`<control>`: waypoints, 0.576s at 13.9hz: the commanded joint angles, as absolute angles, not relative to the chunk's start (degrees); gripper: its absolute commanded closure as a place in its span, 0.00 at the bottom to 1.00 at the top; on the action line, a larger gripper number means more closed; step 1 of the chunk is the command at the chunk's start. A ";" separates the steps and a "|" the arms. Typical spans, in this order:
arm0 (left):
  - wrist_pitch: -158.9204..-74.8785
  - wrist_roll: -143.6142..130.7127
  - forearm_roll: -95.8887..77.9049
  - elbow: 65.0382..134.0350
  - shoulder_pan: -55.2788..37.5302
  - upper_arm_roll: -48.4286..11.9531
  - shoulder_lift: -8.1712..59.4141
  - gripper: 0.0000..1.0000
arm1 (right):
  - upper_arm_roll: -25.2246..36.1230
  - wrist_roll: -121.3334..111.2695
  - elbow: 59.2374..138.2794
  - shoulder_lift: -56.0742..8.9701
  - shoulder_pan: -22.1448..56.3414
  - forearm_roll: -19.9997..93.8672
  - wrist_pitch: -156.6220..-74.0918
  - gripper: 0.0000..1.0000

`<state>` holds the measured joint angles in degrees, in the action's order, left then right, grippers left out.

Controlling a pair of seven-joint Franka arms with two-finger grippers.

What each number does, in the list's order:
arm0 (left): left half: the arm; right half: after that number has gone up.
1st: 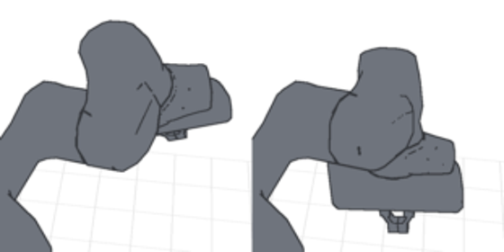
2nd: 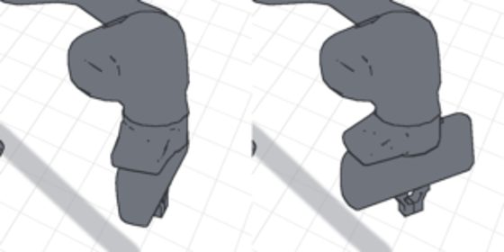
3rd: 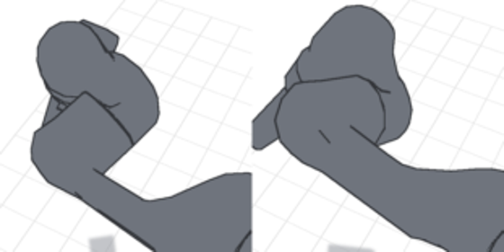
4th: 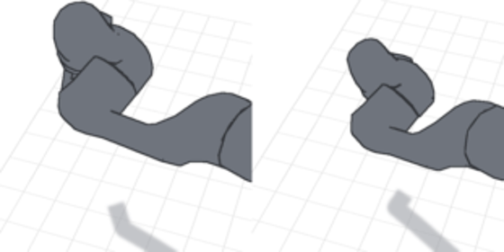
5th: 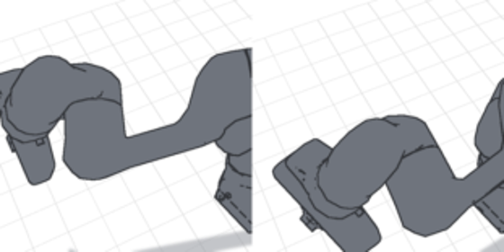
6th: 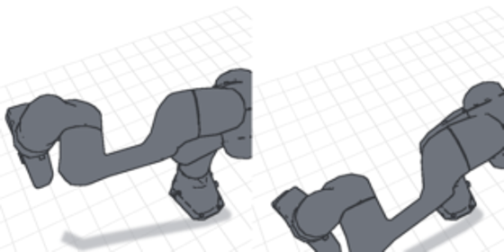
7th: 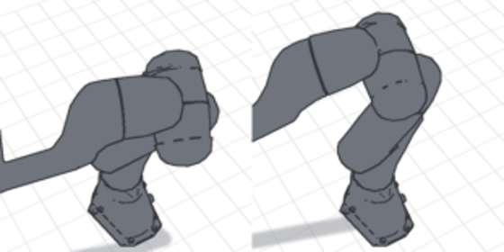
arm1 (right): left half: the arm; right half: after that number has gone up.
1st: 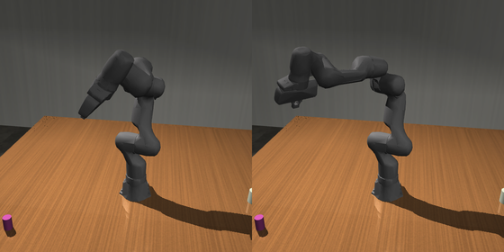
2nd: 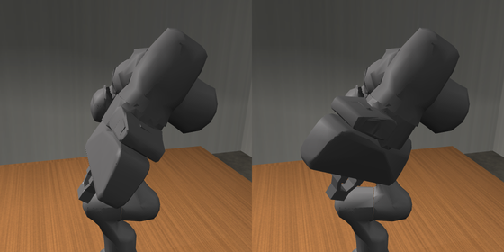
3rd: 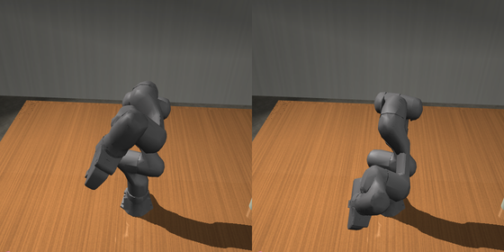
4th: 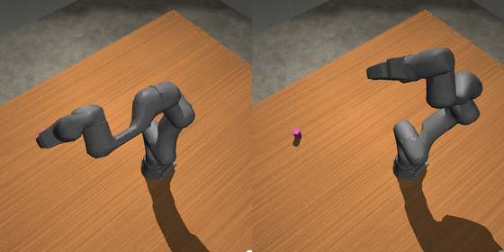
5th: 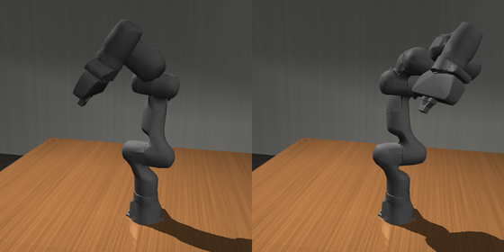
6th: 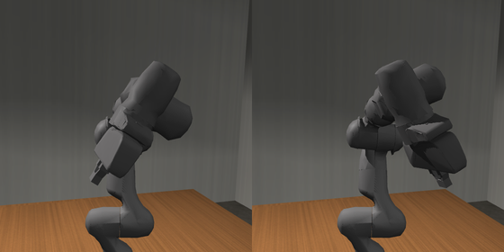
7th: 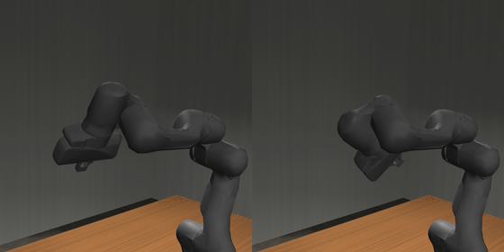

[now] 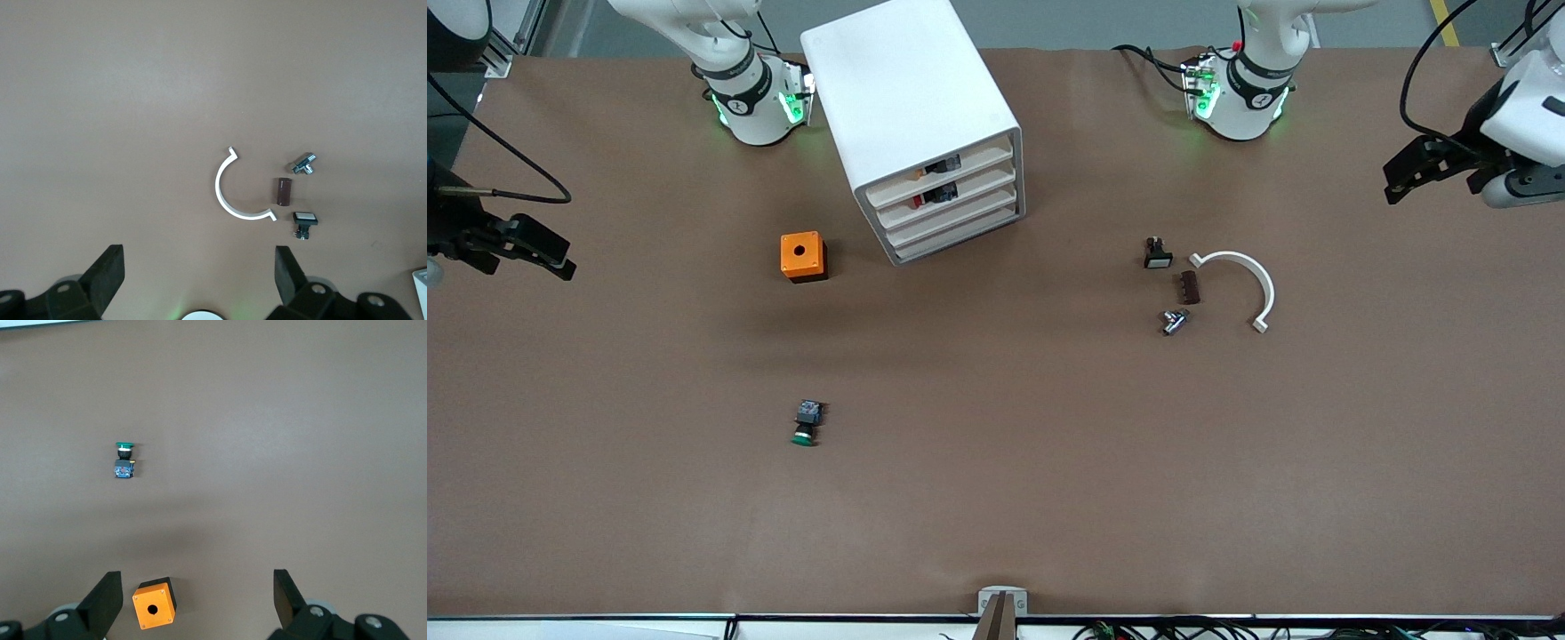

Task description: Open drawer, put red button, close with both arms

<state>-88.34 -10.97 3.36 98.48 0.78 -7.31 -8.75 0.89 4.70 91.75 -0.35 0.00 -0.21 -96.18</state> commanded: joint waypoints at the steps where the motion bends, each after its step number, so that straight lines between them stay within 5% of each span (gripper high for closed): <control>1: -89.65 -12.04 2.12 99.93 1.32 -7.82 -10.28 0.01 | 0.00 5.71 91.49 0.09 -0.97 -1.14 -95.54 0.00; 8: -89.03 -10.90 0.26 95.89 1.76 -6.24 -7.83 0.01 | 0.00 5.71 91.58 0.09 -0.97 -1.14 -95.54 0.00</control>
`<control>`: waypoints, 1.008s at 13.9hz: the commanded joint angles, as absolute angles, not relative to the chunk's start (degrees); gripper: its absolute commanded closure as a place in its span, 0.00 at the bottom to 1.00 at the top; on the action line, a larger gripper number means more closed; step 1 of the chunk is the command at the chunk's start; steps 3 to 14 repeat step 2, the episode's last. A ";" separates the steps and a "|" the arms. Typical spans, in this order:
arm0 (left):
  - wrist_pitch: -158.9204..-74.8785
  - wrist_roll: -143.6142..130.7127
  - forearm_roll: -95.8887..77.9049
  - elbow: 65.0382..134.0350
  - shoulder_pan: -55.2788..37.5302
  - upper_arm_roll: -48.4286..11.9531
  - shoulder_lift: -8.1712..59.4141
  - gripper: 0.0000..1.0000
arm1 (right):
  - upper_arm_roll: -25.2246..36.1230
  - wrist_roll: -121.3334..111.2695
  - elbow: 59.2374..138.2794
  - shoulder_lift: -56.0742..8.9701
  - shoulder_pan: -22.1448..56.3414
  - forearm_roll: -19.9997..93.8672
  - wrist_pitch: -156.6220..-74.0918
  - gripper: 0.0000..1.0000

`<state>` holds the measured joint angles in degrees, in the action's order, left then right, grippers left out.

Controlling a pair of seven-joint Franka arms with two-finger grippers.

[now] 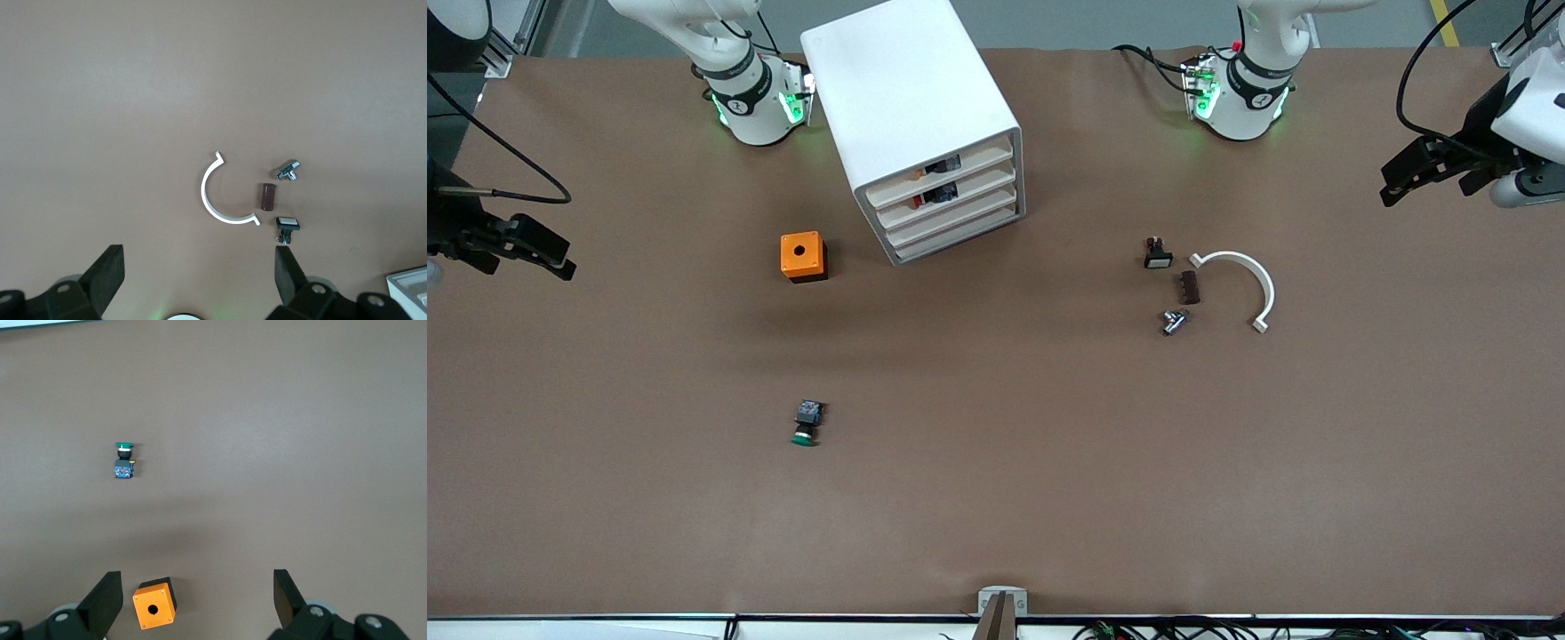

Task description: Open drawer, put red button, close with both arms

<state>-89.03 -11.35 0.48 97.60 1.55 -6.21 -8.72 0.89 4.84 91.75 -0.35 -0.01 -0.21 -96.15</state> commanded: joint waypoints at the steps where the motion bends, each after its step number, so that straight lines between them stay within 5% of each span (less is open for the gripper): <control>1: -89.03 -10.90 0.35 95.71 1.67 -6.33 -7.56 0.01 | 0.00 5.71 91.58 0.09 -0.97 -1.14 -95.54 0.00; 14: -89.03 -10.99 0.44 95.71 1.58 -6.33 -7.38 0.01 | 0.00 5.71 91.58 0.09 -0.97 -1.14 -95.54 0.00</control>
